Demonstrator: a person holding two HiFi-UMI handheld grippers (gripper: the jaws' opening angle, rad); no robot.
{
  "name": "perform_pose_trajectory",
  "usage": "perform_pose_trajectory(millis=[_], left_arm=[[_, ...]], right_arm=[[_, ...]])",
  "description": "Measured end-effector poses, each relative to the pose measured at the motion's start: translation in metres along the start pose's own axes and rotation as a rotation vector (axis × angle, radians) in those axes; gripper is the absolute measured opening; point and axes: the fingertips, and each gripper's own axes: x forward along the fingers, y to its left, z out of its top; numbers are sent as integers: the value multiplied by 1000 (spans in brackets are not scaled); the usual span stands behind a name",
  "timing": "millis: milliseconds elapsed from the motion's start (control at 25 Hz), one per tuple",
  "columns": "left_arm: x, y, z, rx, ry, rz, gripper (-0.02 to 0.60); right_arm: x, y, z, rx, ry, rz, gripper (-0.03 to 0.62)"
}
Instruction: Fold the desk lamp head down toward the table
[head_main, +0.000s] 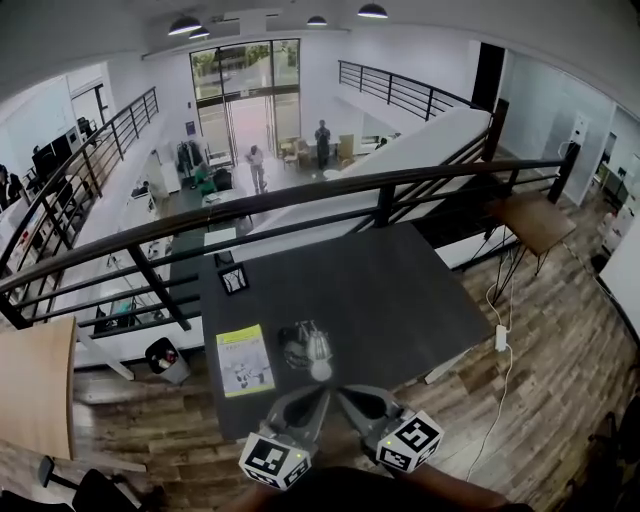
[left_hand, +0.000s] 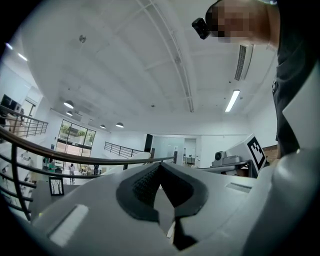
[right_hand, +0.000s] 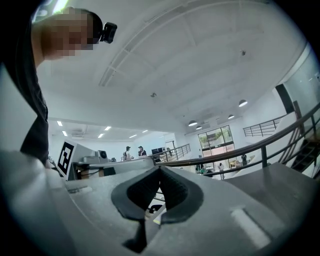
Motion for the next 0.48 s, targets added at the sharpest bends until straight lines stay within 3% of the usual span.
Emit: perform_pose_trajectory(millis=[200, 480], left_arm=[[-4, 35, 17, -12, 4, -24, 2], [-4, 60, 14, -37, 12, -45, 2]], right_arm=[[33, -1, 6, -14, 11, -54, 3], [55, -16, 4, -4, 8, -95, 15]])
